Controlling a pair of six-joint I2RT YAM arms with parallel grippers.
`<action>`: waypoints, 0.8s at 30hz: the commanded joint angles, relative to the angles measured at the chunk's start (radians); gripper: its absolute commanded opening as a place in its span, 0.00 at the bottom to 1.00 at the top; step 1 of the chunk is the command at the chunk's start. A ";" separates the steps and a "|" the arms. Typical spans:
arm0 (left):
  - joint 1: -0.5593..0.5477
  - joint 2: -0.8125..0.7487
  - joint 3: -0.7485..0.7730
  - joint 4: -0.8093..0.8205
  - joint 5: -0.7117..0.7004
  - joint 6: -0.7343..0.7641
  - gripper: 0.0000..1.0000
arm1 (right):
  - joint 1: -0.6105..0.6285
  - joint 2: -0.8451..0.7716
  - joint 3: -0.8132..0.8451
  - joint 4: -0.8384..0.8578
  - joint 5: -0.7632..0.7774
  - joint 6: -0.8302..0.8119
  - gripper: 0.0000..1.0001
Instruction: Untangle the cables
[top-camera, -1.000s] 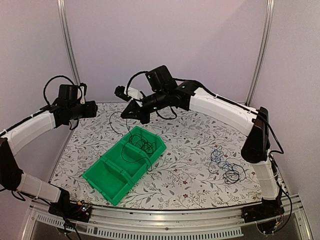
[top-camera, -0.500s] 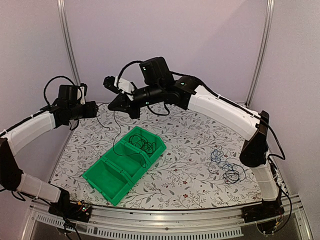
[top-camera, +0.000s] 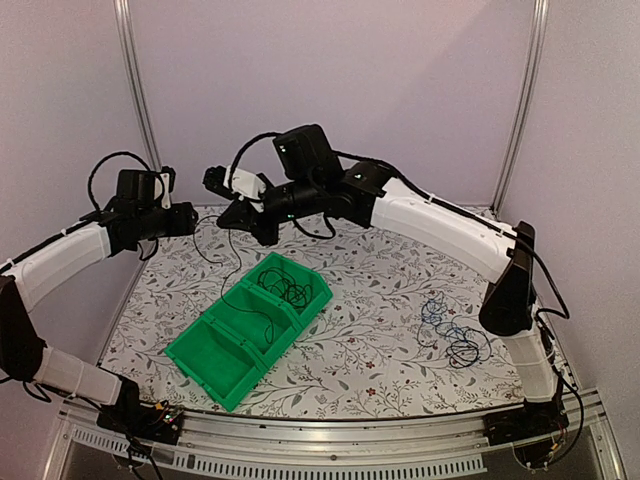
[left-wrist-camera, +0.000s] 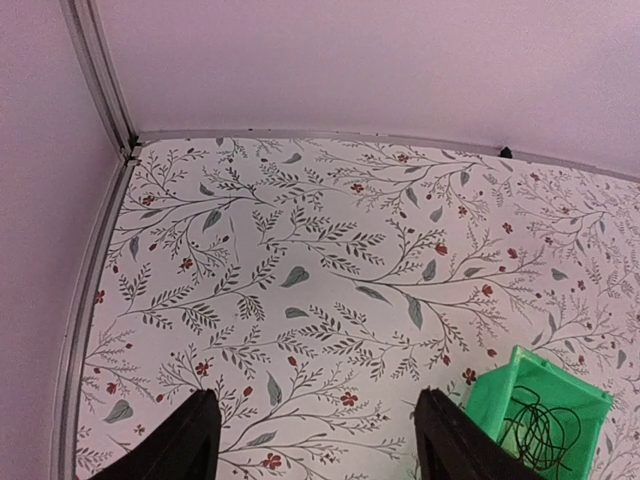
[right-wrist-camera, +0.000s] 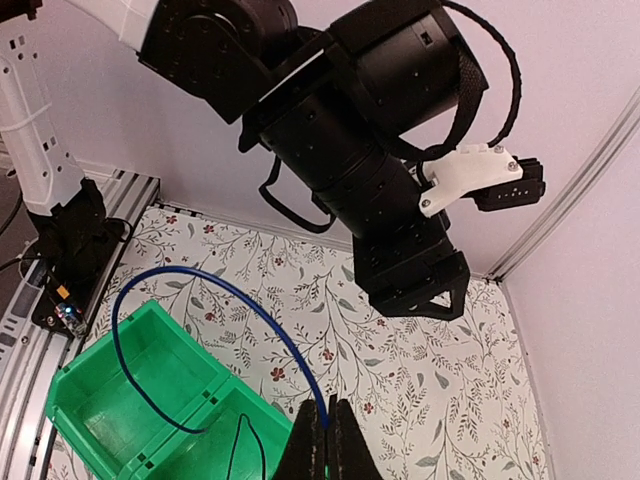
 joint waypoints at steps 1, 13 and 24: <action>0.012 0.000 -0.008 0.014 0.010 -0.004 0.67 | -0.004 0.013 -0.067 0.040 0.036 -0.024 0.00; 0.013 -0.006 -0.008 0.015 0.017 -0.005 0.67 | -0.005 -0.090 -0.421 0.111 0.033 -0.011 0.00; 0.011 -0.008 -0.011 0.015 0.022 -0.005 0.67 | -0.003 -0.023 -0.416 0.054 0.028 0.030 0.00</action>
